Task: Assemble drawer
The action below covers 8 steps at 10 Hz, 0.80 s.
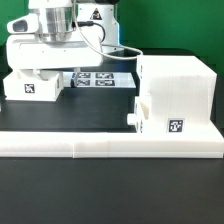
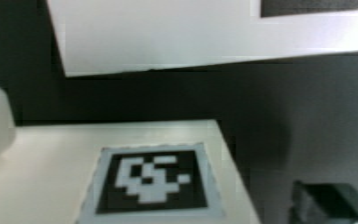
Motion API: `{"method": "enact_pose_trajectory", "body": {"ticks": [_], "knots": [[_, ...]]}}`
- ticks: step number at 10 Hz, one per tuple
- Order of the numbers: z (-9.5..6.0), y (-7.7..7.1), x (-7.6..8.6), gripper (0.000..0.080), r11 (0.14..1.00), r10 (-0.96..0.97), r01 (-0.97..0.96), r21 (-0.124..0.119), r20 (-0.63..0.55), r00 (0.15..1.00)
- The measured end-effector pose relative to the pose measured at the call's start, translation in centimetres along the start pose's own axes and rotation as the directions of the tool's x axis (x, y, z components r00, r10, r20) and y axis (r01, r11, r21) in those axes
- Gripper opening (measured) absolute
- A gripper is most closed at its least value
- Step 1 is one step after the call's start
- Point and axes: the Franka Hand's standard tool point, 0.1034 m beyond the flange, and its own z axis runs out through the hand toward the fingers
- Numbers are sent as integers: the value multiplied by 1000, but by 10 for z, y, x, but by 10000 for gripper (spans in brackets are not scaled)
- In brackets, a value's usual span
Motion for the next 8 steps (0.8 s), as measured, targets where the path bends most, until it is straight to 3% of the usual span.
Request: {"method": "enact_pose_trajectory", "body": {"ticks": [2, 3, 4, 8], "knots": [[0, 0, 0, 237, 1000, 0, 0, 0, 0, 1000], [0, 0, 0, 237, 1000, 0, 0, 0, 0, 1000], [0, 0, 0, 51, 1000, 0, 0, 0, 0, 1000], [-1, 1, 1, 43, 1000, 0, 0, -3, -6, 1000]]}}
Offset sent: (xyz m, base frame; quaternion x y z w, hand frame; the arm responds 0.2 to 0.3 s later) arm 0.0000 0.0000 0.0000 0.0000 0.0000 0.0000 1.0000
